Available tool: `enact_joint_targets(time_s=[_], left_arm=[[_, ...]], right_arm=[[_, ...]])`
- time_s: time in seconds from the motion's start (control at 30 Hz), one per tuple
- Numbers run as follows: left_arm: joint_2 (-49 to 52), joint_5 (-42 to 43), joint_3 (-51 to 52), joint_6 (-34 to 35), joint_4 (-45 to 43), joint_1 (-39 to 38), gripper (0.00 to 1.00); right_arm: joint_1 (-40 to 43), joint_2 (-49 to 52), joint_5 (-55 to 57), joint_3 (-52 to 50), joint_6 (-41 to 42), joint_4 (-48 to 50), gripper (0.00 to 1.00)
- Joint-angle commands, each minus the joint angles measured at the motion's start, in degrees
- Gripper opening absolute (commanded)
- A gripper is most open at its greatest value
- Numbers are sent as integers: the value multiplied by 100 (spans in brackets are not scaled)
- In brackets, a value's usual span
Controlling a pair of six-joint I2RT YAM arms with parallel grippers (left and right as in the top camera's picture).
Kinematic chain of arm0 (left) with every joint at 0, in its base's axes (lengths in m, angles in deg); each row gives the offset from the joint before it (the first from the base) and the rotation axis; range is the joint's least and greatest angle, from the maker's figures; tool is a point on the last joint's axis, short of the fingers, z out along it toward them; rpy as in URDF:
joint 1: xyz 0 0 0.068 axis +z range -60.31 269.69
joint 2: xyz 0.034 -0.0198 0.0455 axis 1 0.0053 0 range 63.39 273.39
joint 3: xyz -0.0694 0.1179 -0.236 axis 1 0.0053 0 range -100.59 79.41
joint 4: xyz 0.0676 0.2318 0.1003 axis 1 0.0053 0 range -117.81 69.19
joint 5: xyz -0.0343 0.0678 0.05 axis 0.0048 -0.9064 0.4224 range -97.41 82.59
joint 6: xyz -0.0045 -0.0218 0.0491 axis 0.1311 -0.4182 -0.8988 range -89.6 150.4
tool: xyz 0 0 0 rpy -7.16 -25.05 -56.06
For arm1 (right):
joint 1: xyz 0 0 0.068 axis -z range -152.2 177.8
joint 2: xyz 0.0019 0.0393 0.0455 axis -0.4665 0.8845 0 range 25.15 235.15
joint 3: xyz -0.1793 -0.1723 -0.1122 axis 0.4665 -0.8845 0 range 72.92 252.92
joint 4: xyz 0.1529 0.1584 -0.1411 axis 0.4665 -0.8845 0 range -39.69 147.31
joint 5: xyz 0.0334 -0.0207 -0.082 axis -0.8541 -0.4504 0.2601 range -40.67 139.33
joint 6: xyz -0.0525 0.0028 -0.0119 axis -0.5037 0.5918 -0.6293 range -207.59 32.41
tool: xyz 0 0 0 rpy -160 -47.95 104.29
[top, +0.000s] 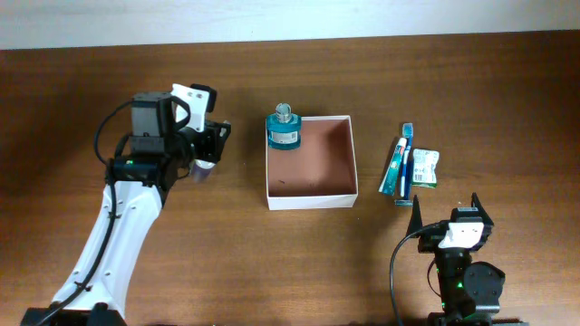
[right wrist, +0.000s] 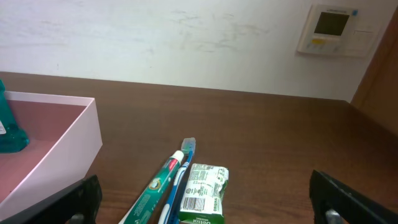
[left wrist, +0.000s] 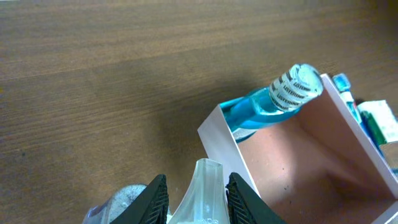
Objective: Pack container
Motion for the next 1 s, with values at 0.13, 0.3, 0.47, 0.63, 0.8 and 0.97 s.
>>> enact_joint_targets(time_s=[0.13,0.3,0.47,0.63,0.8,0.97], left_arm=[[-55,1102,-46,-144,-203,553,24],[-55,1816,-46,-140,-328,881,24],[-55,2516,-46,33,-494,1119,24],[-55,3086,-46,732,-1043,1174,24],[-55,3060,-46,844,-1095,1174,24],[-55,3110,-46,846,-1073,1174,24]], right_arm=[[33,-44,-13,-26,-20,-33,98],[33,-44,-13,-26,-20,-33,98],[33,-44,-13,-26,-20,-33,99],[33,-44,-13,-26,-20,-33,98],[33,-44,-13,-26,-20,-33,98],[33,-44,-13,-26,-20,-33,98]])
